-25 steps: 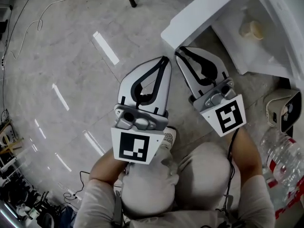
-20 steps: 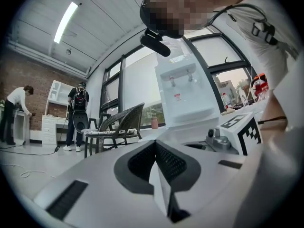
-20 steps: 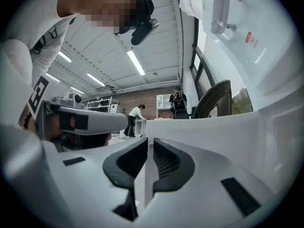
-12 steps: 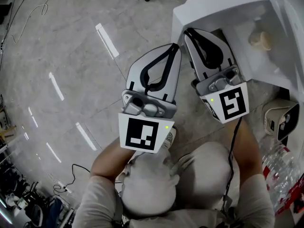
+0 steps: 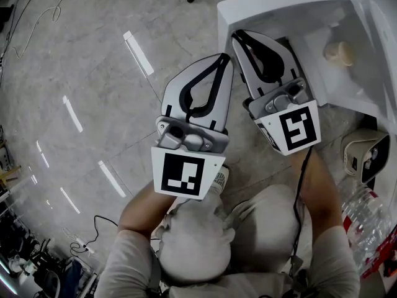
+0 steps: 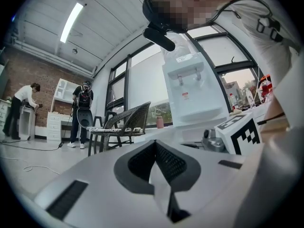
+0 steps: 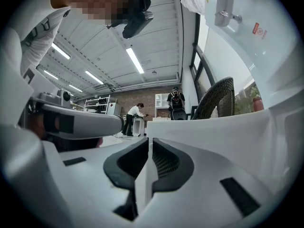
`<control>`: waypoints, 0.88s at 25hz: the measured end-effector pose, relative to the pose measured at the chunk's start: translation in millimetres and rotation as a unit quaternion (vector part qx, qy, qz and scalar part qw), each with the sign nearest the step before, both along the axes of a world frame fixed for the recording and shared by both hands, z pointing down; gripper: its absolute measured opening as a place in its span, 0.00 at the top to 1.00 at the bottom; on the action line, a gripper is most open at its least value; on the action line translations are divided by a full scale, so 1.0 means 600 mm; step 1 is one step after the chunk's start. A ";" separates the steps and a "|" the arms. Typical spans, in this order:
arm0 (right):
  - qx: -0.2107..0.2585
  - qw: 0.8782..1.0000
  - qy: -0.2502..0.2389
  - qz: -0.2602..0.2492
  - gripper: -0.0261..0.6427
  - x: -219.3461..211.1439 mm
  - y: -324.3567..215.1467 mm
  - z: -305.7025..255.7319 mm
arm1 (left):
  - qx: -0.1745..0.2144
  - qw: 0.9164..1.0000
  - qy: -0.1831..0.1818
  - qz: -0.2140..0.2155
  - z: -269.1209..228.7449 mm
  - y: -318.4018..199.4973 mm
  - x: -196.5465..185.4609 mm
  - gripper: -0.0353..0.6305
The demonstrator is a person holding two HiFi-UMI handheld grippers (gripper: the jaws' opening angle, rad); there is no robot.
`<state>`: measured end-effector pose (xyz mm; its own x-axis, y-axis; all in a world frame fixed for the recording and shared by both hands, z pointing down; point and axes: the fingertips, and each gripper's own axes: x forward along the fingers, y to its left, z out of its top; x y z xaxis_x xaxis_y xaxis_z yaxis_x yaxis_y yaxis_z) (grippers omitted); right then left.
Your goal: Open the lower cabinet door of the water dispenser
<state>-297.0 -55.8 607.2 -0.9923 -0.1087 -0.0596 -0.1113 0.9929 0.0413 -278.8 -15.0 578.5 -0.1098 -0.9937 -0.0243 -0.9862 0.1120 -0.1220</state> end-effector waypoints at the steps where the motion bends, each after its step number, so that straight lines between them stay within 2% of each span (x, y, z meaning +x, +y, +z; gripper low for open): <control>1: -0.001 1.000 -0.003 0.001 0.90 0.005 0.002 -0.002 | 0.002 1.000 0.001 0.001 -0.001 0.000 0.001 0.94; 6: -0.016 1.000 -0.022 0.011 0.91 0.047 0.007 -0.020 | 0.007 1.000 0.002 0.012 -0.004 -0.003 0.015 0.94; 12: -0.034 0.997 -0.032 0.053 0.91 0.132 -0.002 -0.075 | 0.016 0.999 0.004 0.032 -0.041 -0.011 0.048 0.94; 16: -0.038 0.994 -0.043 0.096 0.91 0.202 -0.005 -0.164 | 0.023 0.999 0.014 0.043 -0.129 -0.018 0.080 0.94; 22: -0.040 0.988 -0.032 0.148 0.91 0.295 0.014 -0.371 | 0.016 0.998 0.013 0.060 -0.340 -0.003 0.140 0.94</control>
